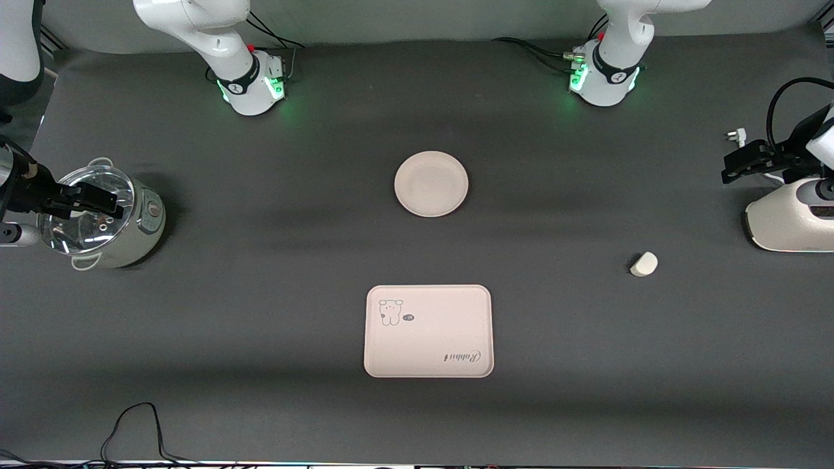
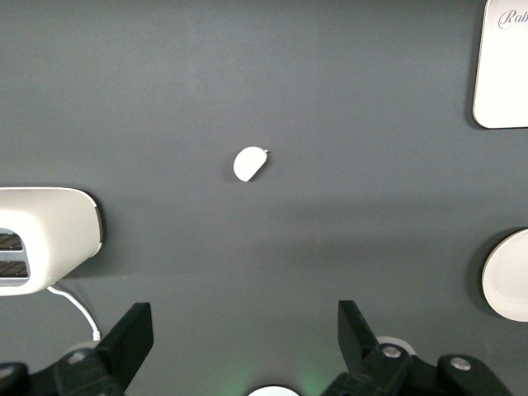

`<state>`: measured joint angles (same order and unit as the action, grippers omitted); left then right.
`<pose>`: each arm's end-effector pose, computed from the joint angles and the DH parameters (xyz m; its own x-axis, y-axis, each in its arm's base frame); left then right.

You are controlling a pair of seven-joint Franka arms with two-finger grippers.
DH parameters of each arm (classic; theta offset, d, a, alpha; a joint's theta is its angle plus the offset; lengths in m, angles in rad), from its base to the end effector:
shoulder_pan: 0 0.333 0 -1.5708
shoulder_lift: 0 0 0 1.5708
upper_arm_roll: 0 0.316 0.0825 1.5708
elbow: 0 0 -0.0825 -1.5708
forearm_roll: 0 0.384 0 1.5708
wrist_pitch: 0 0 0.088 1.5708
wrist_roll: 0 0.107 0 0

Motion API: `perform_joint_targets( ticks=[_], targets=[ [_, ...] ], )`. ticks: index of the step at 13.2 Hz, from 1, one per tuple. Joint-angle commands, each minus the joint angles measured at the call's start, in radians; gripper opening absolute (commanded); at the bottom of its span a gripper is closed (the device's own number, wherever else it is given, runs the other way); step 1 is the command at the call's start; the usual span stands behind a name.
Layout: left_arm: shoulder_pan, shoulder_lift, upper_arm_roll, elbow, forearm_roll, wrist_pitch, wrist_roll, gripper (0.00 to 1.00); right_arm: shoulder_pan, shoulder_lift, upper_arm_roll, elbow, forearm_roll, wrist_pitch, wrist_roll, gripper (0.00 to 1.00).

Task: Place bun in plate and plate on tray
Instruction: 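Move the left gripper toward the small white bun, then lower the left gripper and grasp the white bun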

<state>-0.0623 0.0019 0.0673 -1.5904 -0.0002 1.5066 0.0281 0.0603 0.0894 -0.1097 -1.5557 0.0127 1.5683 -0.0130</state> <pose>0.5473 0.0027 0.6089 0.9961 -0.0231 -0.0856 -0.0230 -0.9997 0.0025 0.5783 -0.0245 0.5810 0.9964 -0.0365 -0.0761 -0.0369 -0.9993 -0.0039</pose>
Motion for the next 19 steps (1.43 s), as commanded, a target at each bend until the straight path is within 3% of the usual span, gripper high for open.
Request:
perform_joint_targets(
  ticks=[1, 4, 9, 13, 19],
  targets=[
    [-0.002, -0.014, 0.0, -0.014, 0.002, 0.017, -0.001, 1.0, -0.004, -0.022, 0.004, -0.023, -0.02, 0.01, -0.008, 1.0],
    [-0.002, 0.027, 0.002, -0.013, 0.016, 0.044, -0.017, 1.0, -0.004, -0.022, 0.004, -0.023, -0.019, 0.012, -0.008, 1.0],
    [0.009, 0.251, 0.0, -0.054, 0.051, 0.266, 0.018, 1.0, -0.004, -0.022, 0.004, -0.027, -0.02, 0.012, -0.008, 1.0],
    [0.009, 0.283, 0.0, -0.356, 0.055, 0.729, 0.038, 1.0, -0.004, -0.022, 0.004, -0.03, -0.02, 0.013, -0.008, 1.0],
    [0.004, 0.391, 0.0, -0.551, 0.057, 1.015, 0.075, 1.0, -0.004, -0.022, 0.004, -0.032, -0.02, 0.012, -0.007, 1.0]
  ],
)
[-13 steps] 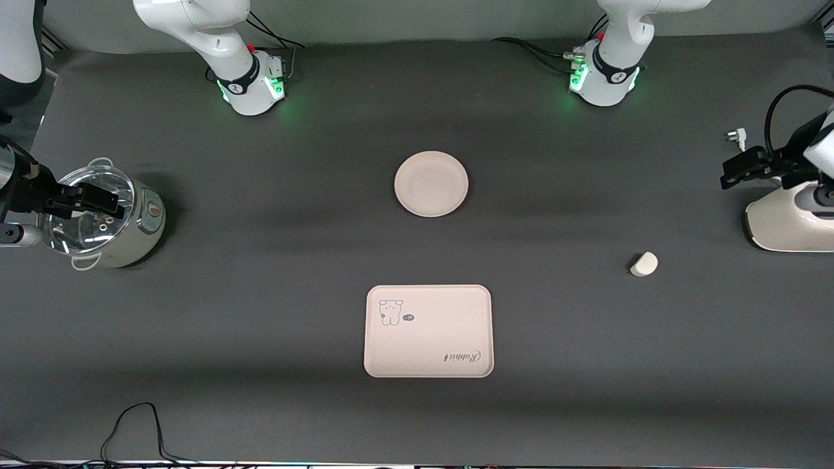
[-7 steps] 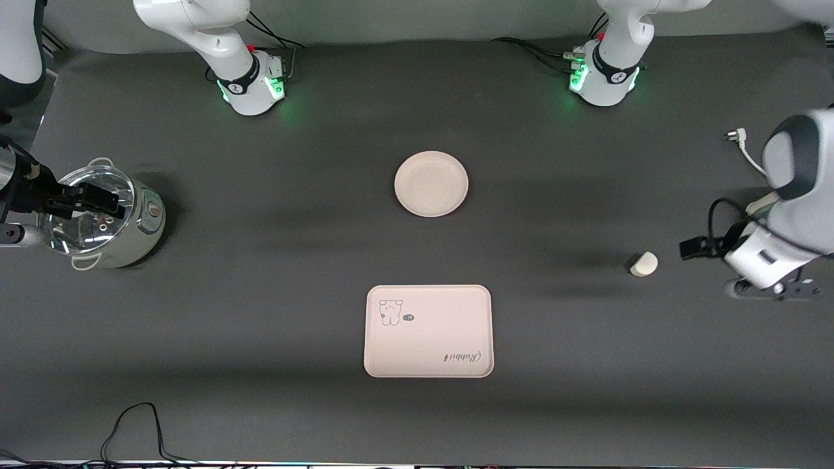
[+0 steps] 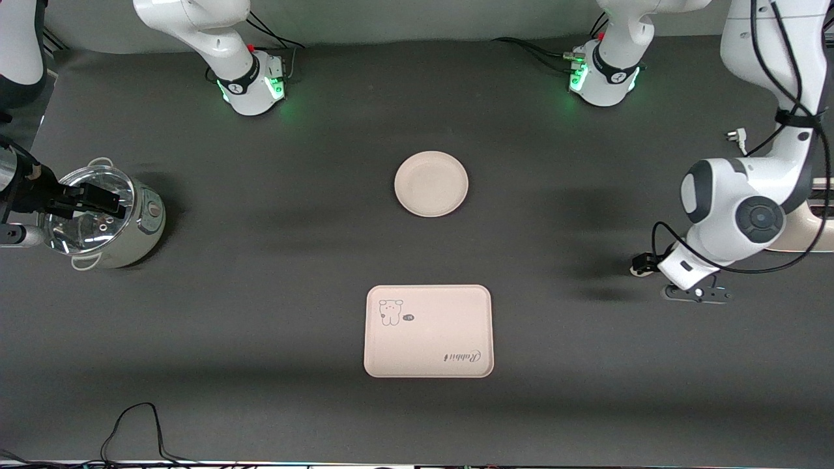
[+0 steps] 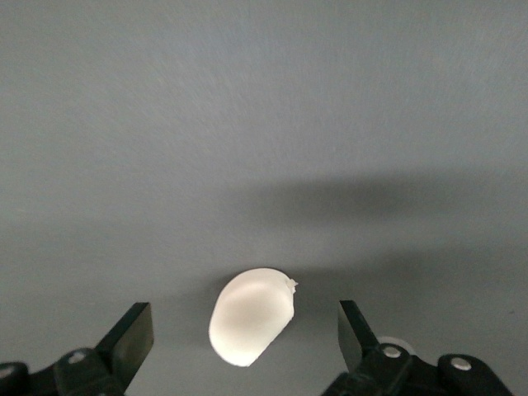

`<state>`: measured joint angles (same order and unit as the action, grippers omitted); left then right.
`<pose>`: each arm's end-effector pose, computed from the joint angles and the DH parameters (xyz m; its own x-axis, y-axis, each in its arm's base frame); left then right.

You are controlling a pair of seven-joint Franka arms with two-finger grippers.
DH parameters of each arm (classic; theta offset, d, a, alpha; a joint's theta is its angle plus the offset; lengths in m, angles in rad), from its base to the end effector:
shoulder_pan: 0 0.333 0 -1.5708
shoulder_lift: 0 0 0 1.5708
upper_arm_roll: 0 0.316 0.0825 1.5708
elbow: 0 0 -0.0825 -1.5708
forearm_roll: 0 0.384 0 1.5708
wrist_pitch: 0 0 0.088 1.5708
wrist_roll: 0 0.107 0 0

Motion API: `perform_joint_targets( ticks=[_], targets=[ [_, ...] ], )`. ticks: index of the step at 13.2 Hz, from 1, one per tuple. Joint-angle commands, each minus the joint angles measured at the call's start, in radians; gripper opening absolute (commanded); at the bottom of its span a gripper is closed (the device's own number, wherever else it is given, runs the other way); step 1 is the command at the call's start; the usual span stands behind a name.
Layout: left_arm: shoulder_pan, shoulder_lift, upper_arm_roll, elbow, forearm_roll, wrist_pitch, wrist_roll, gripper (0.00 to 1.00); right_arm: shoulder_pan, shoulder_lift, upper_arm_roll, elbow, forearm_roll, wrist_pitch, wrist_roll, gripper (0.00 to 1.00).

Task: Place bun in plate and plate on tray
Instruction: 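Lower the left gripper and grasp the white bun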

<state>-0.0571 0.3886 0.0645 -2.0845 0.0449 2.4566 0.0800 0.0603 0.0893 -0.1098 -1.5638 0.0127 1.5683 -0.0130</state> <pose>0.5851 0.0039 0.2360 0.9935 -0.1114 -0.0212 -0.1124 -0.9924 -0.0507 0.5778 -0.0246 0.5773 0.9958 -0.0367 -0.0841 -0.0371 -0.9993 -0.0040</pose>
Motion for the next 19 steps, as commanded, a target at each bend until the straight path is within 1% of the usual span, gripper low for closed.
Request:
perform_joint_targets(
  ticks=[1, 3, 4, 5, 6, 7, 9, 11, 12, 14, 16, 19],
  targets=[
    [0.0, 0.015, 0.003, -0.081, 0.01, 0.103, 0.024, 1.0, -0.003, -0.022, 0.004, -0.024, -0.02, 0.012, -0.007, 1.0],
    [-0.001, 0.03, 0.003, -0.109, 0.01, 0.142, 0.023, 1.0, -0.003, -0.022, 0.004, -0.024, -0.02, 0.012, -0.007, 1.0],
    [0.0, 0.033, 0.003, -0.109, 0.009, 0.14, 0.023, 0.96, -0.003, -0.022, 0.004, -0.024, -0.02, 0.012, -0.007, 1.0],
    [0.002, 0.033, 0.003, -0.109, 0.009, 0.133, 0.024, 0.61, -0.003, -0.022, 0.004, -0.025, -0.02, 0.013, -0.007, 1.0],
    [0.0, 0.03, 0.003, -0.109, 0.009, 0.127, 0.024, 0.23, -0.003, -0.022, 0.004, -0.027, -0.02, 0.013, -0.007, 1.0],
    [-0.001, 0.032, 0.003, -0.109, 0.003, 0.117, 0.024, 0.0, -0.003, -0.022, 0.004, -0.028, -0.02, 0.013, -0.007, 1.0],
    [-0.007, 0.024, 0.001, -0.101, 0.001, 0.096, 0.02, 0.0, -0.003, -0.022, 0.004, -0.028, -0.02, 0.013, -0.007, 1.0],
    [-0.01, -0.014, -0.008, -0.092, 0.001, 0.039, 0.018, 0.0, -0.003, -0.022, 0.004, -0.028, -0.02, 0.013, -0.007, 1.0],
    [-0.009, -0.049, -0.037, -0.091, 0.0, 0.009, 0.005, 0.0, -0.003, -0.022, 0.004, -0.028, -0.02, 0.012, -0.007, 1.0],
    [-0.015, -0.121, -0.095, -0.074, -0.003, -0.097, -0.06, 0.0, -0.003, -0.022, 0.004, -0.028, -0.02, 0.013, -0.007, 1.0],
    [-0.041, -0.164, -0.181, -0.031, -0.011, -0.2, -0.219, 0.0, -0.004, -0.022, 0.004, -0.028, -0.02, 0.013, -0.007, 1.0],
    [-0.09, -0.188, -0.337, 0.073, -0.013, -0.355, -0.499, 0.0, -0.003, -0.022, 0.004, -0.03, -0.02, 0.013, -0.007, 1.0]
  ],
)
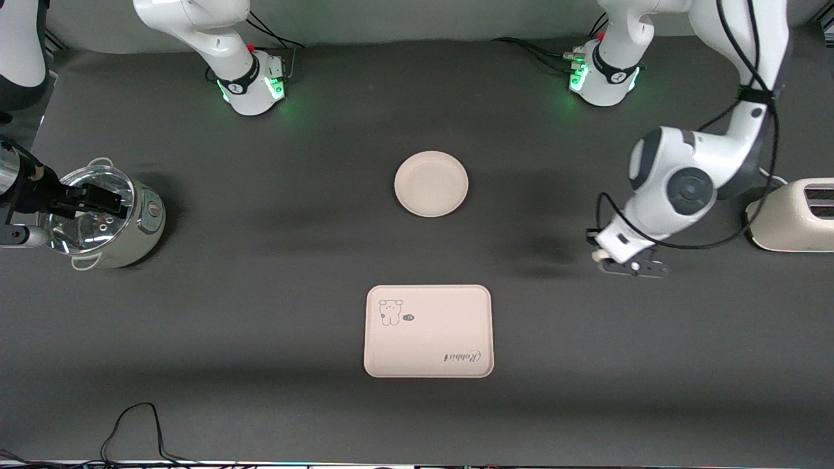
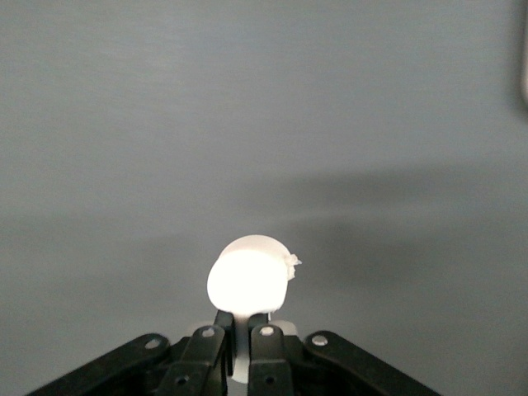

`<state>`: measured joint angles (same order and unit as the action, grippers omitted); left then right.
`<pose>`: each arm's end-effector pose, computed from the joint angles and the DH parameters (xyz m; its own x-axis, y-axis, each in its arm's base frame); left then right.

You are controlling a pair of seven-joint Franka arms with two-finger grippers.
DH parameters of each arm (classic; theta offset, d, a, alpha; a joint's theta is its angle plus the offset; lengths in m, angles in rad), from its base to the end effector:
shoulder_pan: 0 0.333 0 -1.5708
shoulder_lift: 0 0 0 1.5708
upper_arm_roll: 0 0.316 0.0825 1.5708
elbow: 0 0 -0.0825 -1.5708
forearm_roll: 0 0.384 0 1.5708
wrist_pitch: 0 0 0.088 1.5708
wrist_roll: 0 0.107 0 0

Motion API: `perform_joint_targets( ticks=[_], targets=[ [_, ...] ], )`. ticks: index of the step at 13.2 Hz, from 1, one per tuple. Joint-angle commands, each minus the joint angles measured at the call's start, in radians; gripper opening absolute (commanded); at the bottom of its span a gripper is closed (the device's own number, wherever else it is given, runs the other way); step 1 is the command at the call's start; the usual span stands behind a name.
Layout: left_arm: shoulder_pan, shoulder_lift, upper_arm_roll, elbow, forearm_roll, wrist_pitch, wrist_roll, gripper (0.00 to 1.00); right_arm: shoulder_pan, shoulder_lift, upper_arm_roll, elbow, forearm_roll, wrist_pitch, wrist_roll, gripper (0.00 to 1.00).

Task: Place bun in plate and plate on tray
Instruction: 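Carry the bun with the left gripper over the white plate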

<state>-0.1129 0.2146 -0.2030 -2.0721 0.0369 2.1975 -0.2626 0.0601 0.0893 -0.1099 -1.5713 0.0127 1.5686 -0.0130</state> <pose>0.5428 -0.1738 0.3224 0.9937 -0.0729 -0.0851 -0.0737 -0.9973 -0.0074 0.5774 -0.0248 0.5738 0.9951 -0.0370 -0.0913 -0.0375 -0.9993 -0.0041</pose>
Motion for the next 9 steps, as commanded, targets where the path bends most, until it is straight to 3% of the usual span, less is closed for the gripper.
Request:
perform_joint_targets(
  ticks=[1, 4, 9],
  targets=[
    [-0.045, -0.014, -0.125, 0.087, -0.012, -0.143, -0.25, 0.0, -0.003, -0.022, 0.004, -0.022, -0.02, 0.013, -0.007, 1.0],
    [-0.083, 0.002, -0.271, 0.096, -0.02, -0.124, -0.51, 0.0, -0.003, -0.023, 0.004, -0.024, -0.02, 0.013, -0.007, 1.0],
    [-0.283, 0.11, -0.271, 0.072, 0.047, 0.014, -0.807, 0.0, -0.003, -0.023, 0.004, -0.024, -0.02, 0.011, -0.007, 1.0]
  ],
)
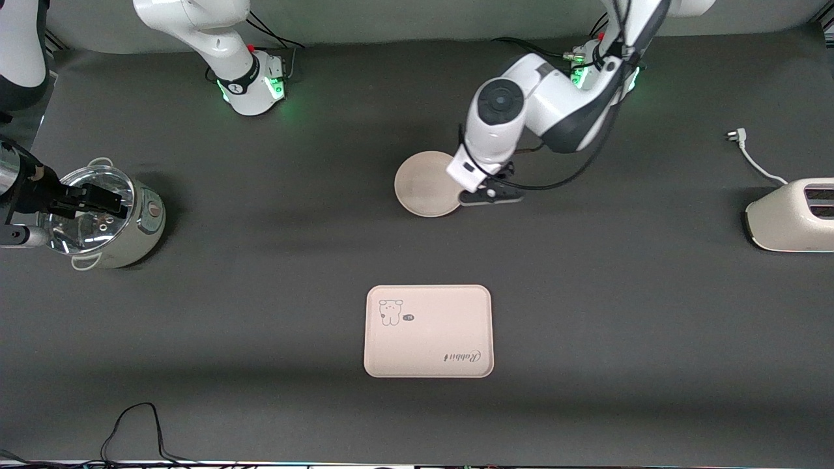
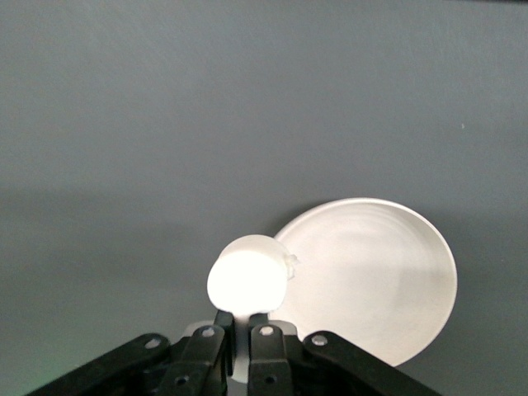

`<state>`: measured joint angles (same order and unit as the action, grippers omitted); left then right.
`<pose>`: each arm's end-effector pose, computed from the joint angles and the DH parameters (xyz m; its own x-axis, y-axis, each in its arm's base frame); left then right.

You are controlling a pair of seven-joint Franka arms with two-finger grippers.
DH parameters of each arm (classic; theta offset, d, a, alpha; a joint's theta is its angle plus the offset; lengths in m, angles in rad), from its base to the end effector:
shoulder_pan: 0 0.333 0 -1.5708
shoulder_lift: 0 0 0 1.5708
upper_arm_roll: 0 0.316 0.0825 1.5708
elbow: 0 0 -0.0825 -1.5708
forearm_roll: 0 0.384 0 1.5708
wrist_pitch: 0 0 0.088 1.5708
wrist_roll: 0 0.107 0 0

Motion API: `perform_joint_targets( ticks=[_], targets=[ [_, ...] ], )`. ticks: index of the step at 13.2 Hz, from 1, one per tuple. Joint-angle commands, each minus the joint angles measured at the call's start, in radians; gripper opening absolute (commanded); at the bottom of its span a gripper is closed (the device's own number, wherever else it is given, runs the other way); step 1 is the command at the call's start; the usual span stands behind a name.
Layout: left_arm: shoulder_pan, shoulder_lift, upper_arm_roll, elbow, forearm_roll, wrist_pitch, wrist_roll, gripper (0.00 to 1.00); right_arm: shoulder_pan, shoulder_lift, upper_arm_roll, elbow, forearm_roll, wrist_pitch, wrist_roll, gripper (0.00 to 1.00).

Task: Place bun in plate and plate on tray
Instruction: 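Carry the bun with the left gripper over the white plate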

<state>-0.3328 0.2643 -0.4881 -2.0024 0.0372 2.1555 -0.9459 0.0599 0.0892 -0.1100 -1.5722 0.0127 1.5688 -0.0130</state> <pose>0.4065 -0.4215 0.3347 0.9862 0.1122 -0.1217 0.1119 -0.9937 -0.0091 0.5773 -0.0250 0.5734 0.9951 -0.0373 -0.0919 -0.0379 -0.9993 -0.0041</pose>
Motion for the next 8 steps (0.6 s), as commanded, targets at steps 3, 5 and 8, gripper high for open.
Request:
perform_joint_targets(
  ticks=[3, 5, 8],
  targets=[
    [-0.121, 0.159, 0.014, 0.007, 0.148, 0.145, -0.26, 0.0, -0.003, -0.023, 0.004, -0.023, -0.02, 0.011, -0.007, 1.0],
    [-0.127, 0.194, 0.014, 0.016, 0.177, 0.161, -0.298, 0.0, -0.003, -0.023, 0.004, -0.025, -0.02, 0.011, -0.007, 1.0],
    [-0.162, 0.222, 0.016, 0.017, 0.179, 0.179, -0.346, 0.12, -0.003, -0.023, 0.004, -0.029, -0.019, 0.011, -0.007, 1.0]
  ],
)
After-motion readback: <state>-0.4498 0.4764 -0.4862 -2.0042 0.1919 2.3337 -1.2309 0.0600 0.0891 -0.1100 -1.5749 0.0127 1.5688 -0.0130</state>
